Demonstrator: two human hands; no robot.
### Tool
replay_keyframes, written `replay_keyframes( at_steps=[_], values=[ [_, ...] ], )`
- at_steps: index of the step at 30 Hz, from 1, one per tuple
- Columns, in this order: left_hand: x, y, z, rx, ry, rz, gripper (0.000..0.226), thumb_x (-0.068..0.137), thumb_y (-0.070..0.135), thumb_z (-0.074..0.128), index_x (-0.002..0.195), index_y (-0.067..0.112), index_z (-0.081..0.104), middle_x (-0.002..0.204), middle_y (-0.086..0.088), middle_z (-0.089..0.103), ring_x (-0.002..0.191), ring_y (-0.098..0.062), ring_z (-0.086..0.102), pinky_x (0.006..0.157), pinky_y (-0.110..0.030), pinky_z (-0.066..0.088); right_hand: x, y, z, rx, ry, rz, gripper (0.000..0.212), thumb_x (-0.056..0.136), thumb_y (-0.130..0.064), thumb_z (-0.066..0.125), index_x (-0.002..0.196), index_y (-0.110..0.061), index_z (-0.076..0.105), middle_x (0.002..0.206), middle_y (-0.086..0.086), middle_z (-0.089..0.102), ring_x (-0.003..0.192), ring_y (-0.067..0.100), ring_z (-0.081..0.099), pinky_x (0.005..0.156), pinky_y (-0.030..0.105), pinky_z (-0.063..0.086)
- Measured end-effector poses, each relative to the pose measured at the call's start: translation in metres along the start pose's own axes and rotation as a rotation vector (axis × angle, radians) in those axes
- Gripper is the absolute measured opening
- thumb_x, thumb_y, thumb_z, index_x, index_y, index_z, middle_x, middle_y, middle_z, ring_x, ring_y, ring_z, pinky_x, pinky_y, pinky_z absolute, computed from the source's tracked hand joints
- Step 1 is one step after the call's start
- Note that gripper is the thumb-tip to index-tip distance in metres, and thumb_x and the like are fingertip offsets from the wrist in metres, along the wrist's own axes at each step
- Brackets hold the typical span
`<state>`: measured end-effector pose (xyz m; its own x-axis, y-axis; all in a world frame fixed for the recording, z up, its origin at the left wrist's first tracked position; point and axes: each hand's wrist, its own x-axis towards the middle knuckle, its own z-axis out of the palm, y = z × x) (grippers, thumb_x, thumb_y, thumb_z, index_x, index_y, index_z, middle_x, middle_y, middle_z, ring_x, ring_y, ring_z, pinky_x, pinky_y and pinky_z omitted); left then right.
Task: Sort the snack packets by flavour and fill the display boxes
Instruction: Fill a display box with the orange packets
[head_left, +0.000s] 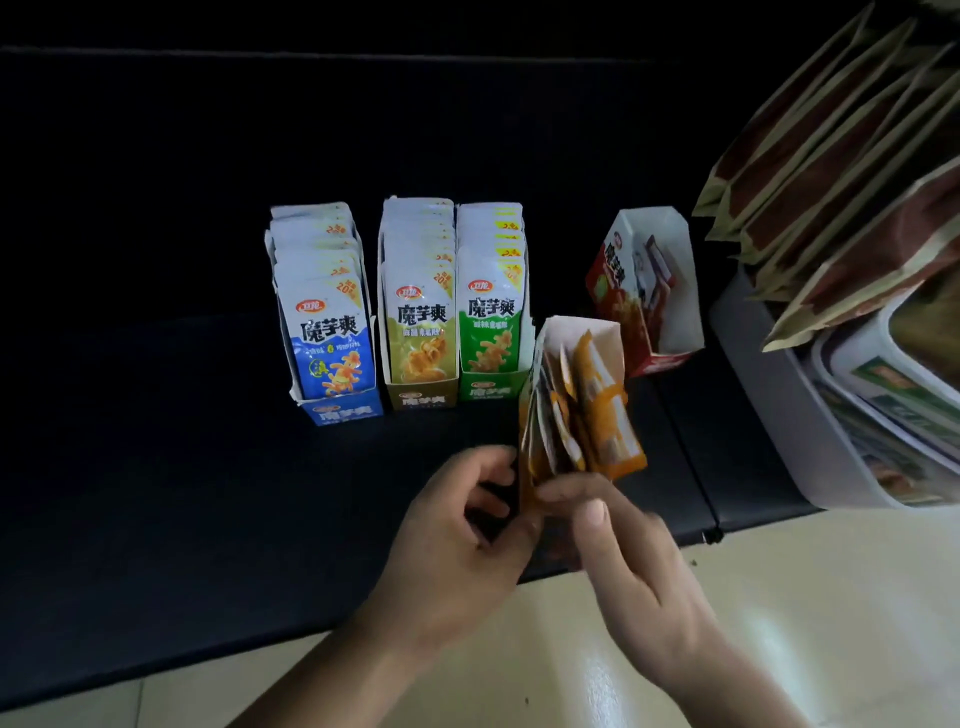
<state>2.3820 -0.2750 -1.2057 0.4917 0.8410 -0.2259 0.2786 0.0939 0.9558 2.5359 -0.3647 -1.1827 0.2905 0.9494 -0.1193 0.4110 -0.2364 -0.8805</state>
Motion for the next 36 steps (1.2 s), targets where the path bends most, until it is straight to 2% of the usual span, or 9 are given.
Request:
replay_keyframes(
  at_steps=[5, 10, 12, 17, 21, 25, 27, 30, 36],
  values=[
    [-0.001, 0.008, 0.000, 0.136, -0.046, 0.013, 0.051, 0.071, 0.056, 0.089, 0.112, 0.052, 0.060, 0.109, 0.028, 0.063, 0.090, 0.004, 0.060, 0.065, -0.014, 0.045, -0.007, -0.021, -0.011, 0.102, 0.266, -0.080, 0.061, 0.097, -0.057, 0.056, 0.072, -0.001, 0.061, 0.058, 0.016, 0.058, 0.050, 0.033, 0.053, 0.045, 0.046, 0.040],
    [0.004, 0.010, 0.003, 0.205, -0.018, 0.059, 0.044, 0.075, 0.051, 0.086, 0.109, 0.049, 0.059, 0.106, 0.029, 0.060, 0.089, 0.004, 0.060, 0.066, -0.013, 0.045, 0.000, -0.012, -0.014, 0.220, 0.551, 0.051, 0.026, 0.097, -0.025, 0.070, 0.083, -0.009, 0.056, 0.063, 0.001, 0.058, 0.054, 0.019, 0.052, 0.048, 0.034, 0.043],
    [0.009, 0.008, 0.005, 0.187, 0.024, 0.093, 0.033, 0.083, 0.049, 0.081, 0.109, 0.044, 0.061, 0.104, 0.021, 0.065, 0.094, -0.003, 0.064, 0.069, -0.022, 0.050, 0.003, -0.005, -0.014, 0.299, 0.442, 0.130, 0.014, 0.094, -0.012, 0.072, 0.103, -0.017, 0.062, 0.084, -0.010, 0.072, 0.075, 0.006, 0.068, 0.064, 0.023, 0.053],
    [0.019, 0.011, 0.005, 0.153, 0.029, 0.109, 0.035, 0.088, 0.038, 0.078, 0.119, 0.042, 0.061, 0.116, 0.024, 0.066, 0.109, -0.001, 0.064, 0.088, -0.030, 0.057, 0.006, 0.020, -0.025, 0.320, -0.112, 0.110, 0.093, 0.088, 0.012, 0.072, 0.159, -0.033, 0.031, 0.140, 0.001, 0.065, 0.132, 0.020, 0.061, 0.103, 0.038, 0.054],
    [0.021, 0.009, 0.004, 0.140, -0.053, 0.032, 0.056, 0.086, 0.029, 0.083, 0.128, 0.050, 0.053, 0.128, 0.034, 0.061, 0.123, 0.004, 0.059, 0.107, -0.035, 0.051, 0.016, 0.032, -0.029, 0.022, -0.089, 0.109, 0.099, 0.090, 0.003, 0.074, 0.163, -0.038, 0.020, 0.143, -0.015, 0.061, 0.134, 0.005, 0.057, 0.109, 0.036, 0.052],
    [0.025, 0.007, 0.005, 0.121, -0.055, 0.044, 0.051, 0.088, 0.026, 0.080, 0.127, 0.045, 0.055, 0.127, 0.030, 0.064, 0.122, 0.004, 0.060, 0.106, -0.034, 0.053, 0.025, 0.034, -0.030, -0.080, 0.182, 0.114, 0.040, 0.093, -0.015, 0.076, 0.128, -0.030, 0.065, 0.106, -0.023, 0.075, 0.101, -0.003, 0.071, 0.084, 0.028, 0.061],
    [0.027, 0.009, 0.005, 0.097, -0.045, 0.055, 0.041, 0.091, 0.023, 0.077, 0.124, 0.039, 0.058, 0.121, 0.025, 0.069, 0.117, 0.004, 0.064, 0.100, -0.035, 0.057, 0.032, 0.031, -0.032, -0.080, 0.289, 0.137, 0.026, 0.091, -0.024, 0.079, 0.114, -0.031, 0.069, 0.098, -0.023, 0.076, 0.094, -0.002, 0.072, 0.081, 0.028, 0.060],
    [0.028, 0.010, 0.005, 0.090, -0.014, 0.069, 0.034, 0.094, 0.019, 0.075, 0.121, 0.033, 0.061, 0.115, 0.023, 0.072, 0.111, 0.006, 0.067, 0.094, -0.034, 0.060, 0.050, 0.020, -0.038, 0.097, 0.317, 0.108, 0.036, 0.090, -0.022, 0.080, 0.123, -0.029, 0.068, 0.111, -0.016, 0.076, 0.108, 0.002, 0.071, 0.093, 0.032, 0.058],
    [0.023, 0.011, 0.006, 0.178, -0.039, 0.094, 0.064, 0.075, 0.041, 0.090, 0.127, 0.048, 0.052, 0.122, 0.035, 0.061, 0.114, 0.013, 0.058, 0.093, -0.019, 0.053, 0.082, 0.005, -0.034, 0.176, 0.286, 0.092, 0.028, 0.094, -0.031, 0.076, 0.121, -0.028, 0.068, 0.113, -0.012, 0.076, 0.109, 0.004, 0.071, 0.099, 0.039, 0.058]
  ],
)
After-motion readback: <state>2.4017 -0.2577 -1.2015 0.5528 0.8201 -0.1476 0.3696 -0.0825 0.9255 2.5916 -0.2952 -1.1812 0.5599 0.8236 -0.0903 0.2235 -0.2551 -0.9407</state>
